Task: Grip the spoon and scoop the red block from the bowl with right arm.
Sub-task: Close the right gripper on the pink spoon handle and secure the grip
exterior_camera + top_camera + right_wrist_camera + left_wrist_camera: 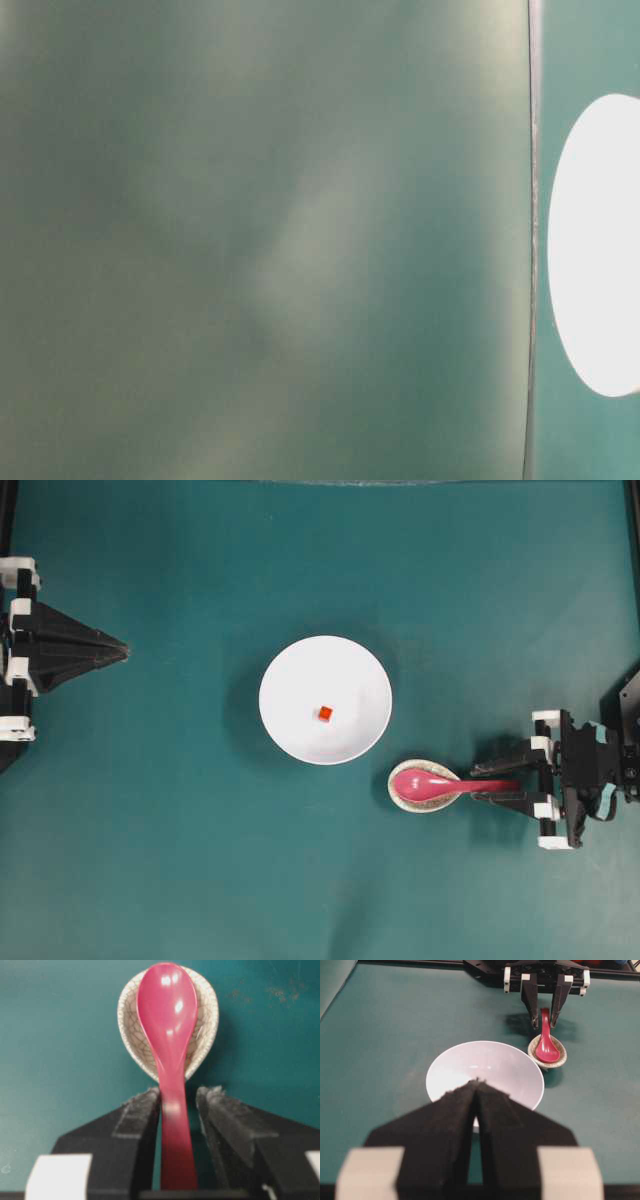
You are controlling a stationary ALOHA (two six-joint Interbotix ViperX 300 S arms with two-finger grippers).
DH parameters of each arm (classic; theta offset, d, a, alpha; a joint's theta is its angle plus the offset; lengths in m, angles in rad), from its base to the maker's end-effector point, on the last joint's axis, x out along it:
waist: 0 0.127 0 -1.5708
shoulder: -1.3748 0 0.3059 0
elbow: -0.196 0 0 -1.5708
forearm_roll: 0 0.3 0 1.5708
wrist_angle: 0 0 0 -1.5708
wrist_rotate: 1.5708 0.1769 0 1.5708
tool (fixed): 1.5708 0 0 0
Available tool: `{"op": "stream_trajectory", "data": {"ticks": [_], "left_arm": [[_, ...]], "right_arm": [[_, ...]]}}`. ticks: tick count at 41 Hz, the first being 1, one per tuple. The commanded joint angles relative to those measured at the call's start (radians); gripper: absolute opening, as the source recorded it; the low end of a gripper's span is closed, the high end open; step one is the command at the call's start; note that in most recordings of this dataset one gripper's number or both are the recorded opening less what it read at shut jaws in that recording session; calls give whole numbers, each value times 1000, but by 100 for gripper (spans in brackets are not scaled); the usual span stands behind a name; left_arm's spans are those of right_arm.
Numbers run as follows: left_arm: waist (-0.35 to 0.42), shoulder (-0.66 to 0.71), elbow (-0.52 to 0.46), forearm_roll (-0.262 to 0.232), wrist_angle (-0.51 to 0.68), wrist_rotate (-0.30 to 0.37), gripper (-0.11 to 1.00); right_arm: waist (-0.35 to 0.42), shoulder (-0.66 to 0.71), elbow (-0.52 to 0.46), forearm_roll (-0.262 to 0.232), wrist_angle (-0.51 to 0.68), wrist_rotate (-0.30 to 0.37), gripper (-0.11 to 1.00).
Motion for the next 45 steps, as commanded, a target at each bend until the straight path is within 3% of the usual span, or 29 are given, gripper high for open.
{"op": "stream_trajectory", "data": {"ticks": [1, 21, 35, 45], "left_arm": [[3, 5, -28, 2, -6, -2, 0], [3, 5, -28, 2, -5, -2, 0], [3, 5, -28, 2, -5, -2, 0], [3, 8, -28, 2, -5, -2, 0]], "right_arm": [[5, -15, -3, 2, -12, -2, 41], [5, -15, -3, -2, -11, -5, 28], [3, -31, 17, 2, -8, -6, 26], [3, -75, 31, -2, 17, -78, 26]]}}
